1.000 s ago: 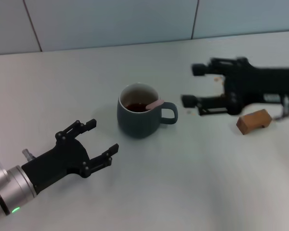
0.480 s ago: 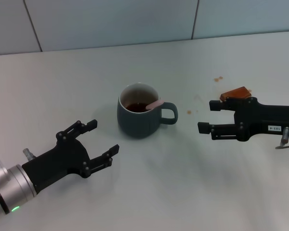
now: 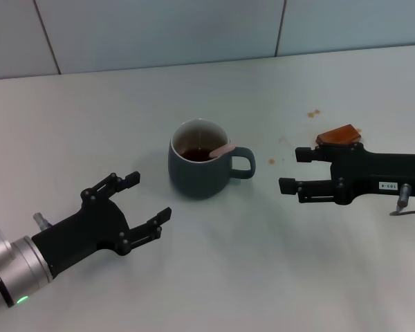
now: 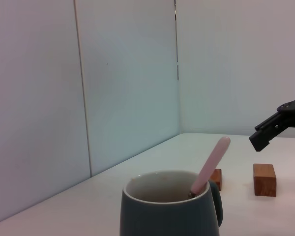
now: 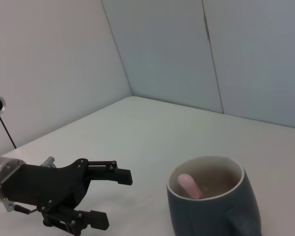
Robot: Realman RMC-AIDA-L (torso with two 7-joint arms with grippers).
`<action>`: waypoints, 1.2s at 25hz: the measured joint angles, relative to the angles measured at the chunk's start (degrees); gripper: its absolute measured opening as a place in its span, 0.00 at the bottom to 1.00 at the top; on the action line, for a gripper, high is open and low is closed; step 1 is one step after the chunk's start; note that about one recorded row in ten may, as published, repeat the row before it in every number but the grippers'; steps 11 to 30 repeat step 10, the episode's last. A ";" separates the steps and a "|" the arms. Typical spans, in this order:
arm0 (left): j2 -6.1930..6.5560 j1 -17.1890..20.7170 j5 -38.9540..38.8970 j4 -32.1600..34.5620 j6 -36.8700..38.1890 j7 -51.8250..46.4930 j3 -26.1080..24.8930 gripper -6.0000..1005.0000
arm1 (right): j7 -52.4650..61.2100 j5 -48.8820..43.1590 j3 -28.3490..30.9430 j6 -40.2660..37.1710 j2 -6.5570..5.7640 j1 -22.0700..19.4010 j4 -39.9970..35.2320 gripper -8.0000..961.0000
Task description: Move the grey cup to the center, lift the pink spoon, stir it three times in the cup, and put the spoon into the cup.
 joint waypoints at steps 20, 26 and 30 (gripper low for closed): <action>-0.02 -0.29 -0.07 0.09 -0.20 -0.85 0.00 0.83 | -0.12 -0.03 0.06 0.74 0.00 1.01 1.93 0.86; -0.02 -0.29 -0.07 0.09 -0.20 -0.85 0.00 0.83 | -0.12 -0.03 0.06 0.74 0.00 1.01 1.93 0.86; -0.02 -0.29 -0.07 0.09 -0.20 -0.85 0.00 0.83 | -0.12 -0.03 0.06 0.74 0.00 1.01 1.93 0.86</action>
